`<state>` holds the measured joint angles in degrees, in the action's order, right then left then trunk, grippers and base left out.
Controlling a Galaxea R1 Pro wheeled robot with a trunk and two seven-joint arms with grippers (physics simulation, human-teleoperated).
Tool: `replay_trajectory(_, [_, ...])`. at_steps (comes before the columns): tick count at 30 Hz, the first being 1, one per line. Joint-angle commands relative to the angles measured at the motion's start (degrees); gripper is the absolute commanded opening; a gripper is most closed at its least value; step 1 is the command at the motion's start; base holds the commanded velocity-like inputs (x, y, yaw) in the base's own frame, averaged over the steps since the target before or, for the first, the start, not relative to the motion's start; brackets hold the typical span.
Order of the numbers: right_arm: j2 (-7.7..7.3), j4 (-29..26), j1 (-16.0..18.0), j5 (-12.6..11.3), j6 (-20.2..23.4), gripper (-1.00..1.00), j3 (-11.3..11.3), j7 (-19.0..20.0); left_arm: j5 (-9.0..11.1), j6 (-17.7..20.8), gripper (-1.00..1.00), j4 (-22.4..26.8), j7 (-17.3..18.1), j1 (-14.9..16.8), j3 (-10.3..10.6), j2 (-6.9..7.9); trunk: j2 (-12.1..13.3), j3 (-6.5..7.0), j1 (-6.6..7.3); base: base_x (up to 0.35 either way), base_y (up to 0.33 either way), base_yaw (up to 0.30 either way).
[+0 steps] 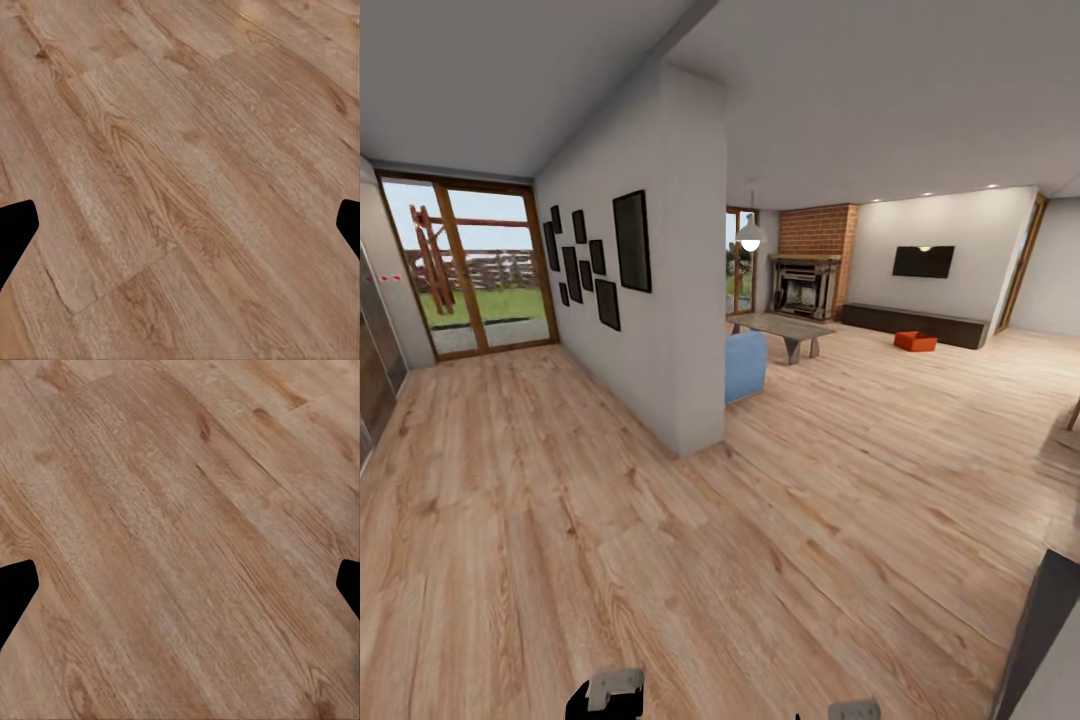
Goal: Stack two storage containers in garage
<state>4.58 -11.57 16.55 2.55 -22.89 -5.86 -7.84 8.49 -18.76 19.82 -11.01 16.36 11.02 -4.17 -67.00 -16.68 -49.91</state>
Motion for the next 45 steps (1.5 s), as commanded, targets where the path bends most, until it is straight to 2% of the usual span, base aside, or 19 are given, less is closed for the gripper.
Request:
replay_trajectory(1, [-0.01, 0.05, 0.05, 0.27, -0.05, 1.0, -0.44, -0.6, 0.56, -0.22, 1.0, -0.04, -0.32, 0.04, 0.49, 0.03, -0.04, -0.07, -0.04, 0.339, 0.0, 0.0])
replay_trajectory(19, [-0.01, 0.05, 0.06, 0.27, -0.03, 1.0, -0.45, -0.42, 0.56, -0.22, 1.0, -0.04, -0.32, 0.04, 0.49, 0.12, -0.04, -0.15, -0.04, 0.339, 0.0, 0.0])
replay_trajectory(45, [-0.01, 0.05, 0.06, 0.25, -0.05, 1.0, -0.41, -0.42, 0.56, -0.22, 1.0, -0.04, -0.32, 0.02, 0.49, 0.06, -0.04, -1.61, -0.04, 0.339, 0.0, -0.021])
